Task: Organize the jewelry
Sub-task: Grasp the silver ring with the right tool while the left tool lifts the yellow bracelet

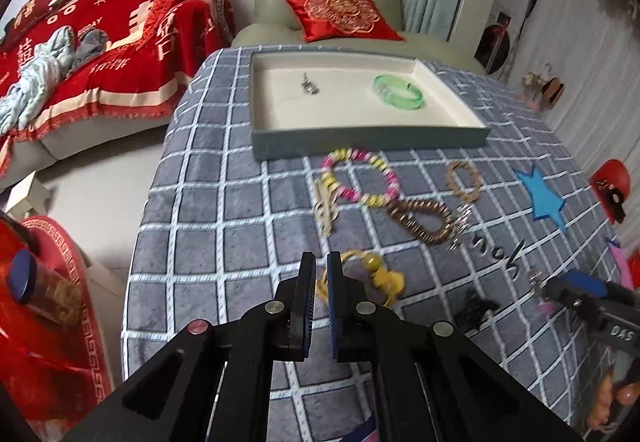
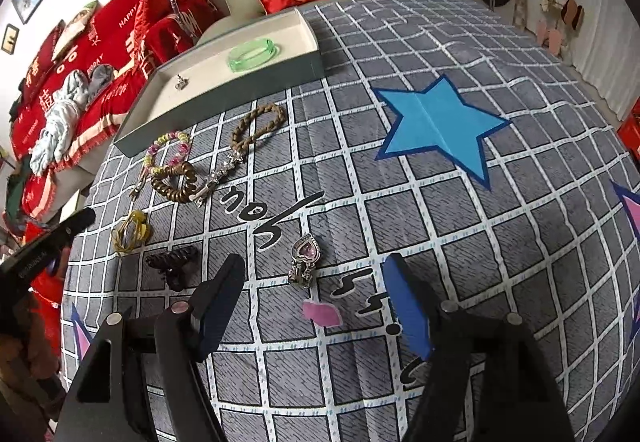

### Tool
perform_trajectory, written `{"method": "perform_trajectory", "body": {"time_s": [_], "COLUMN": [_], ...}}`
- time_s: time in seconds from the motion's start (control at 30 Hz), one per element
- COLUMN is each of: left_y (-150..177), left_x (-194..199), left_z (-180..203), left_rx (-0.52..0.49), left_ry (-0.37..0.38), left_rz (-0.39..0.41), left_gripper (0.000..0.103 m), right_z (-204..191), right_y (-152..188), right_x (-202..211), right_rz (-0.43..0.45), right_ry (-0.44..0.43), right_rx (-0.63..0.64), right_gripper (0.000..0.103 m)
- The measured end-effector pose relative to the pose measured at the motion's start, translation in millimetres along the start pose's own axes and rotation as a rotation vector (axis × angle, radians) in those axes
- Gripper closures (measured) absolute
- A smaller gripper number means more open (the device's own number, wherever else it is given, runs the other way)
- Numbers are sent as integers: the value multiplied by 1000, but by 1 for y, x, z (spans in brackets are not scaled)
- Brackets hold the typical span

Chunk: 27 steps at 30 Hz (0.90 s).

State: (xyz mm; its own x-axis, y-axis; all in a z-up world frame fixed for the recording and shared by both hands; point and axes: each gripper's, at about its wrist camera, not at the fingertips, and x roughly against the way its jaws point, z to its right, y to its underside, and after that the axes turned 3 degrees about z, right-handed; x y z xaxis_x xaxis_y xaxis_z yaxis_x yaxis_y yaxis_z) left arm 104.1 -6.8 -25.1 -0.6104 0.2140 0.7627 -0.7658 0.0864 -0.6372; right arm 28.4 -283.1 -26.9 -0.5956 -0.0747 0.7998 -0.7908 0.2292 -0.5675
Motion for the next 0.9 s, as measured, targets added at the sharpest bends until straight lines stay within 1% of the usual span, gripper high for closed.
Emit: {"method": "perform_trajectory", "body": {"time_s": [0.1, 0.13, 0.17, 0.2, 0.27, 0.33, 0.43, 0.67, 0.77, 0.83, 0.87, 0.9], "left_y": [5, 6, 7, 7, 8, 8, 8, 11, 11, 12, 12, 13], "left_x": [-2, -3, -5, -6, 1, 1, -3, -21, -27, -30, -32, -35], "left_z": [-3, -3, -4, -3, -2, 2, 7, 30, 33, 33, 33, 33], "left_rx": [-3, -3, -3, 0, 1, -25, -50, -141, -153, -149, -148, -148], "left_ry": [-8, -8, -9, -17, -58, -60, -75, -48, -51, -47, -49, -50], "left_rz": [-4, -11, -20, -28, 17, 21, 14, -25, -42, -51, -58, -70], "left_gripper": [81, 79, 45, 0, 0, 0, 0, 0, 1, 6, 13, 17], "right_z": [-1, -1, 0, -1, 1, 4, 6, 4, -2, -6, -9, -12], "right_y": [1, 1, 1, 1, 2, 3, 3, 2, 2, 2, 2, 2], "right_x": [2, 2, 2, 3, 4, 6, 6, -2, -10, -15, -18, -19], "right_rz": [7, 7, 6, 7, 10, 15, 14, -6, -19, -29, -35, -31], "right_ry": [6, 5, 5, 5, 4, 5, 8, 26, 35, 42, 46, 62], "right_rx": [15, 16, 15, 12, 6, 1, 5, 24, 45, 57, 63, 74], "right_gripper": [28, 28, 28, 28, 28, 28, 28, 28, 28, 29, 30, 30]}}
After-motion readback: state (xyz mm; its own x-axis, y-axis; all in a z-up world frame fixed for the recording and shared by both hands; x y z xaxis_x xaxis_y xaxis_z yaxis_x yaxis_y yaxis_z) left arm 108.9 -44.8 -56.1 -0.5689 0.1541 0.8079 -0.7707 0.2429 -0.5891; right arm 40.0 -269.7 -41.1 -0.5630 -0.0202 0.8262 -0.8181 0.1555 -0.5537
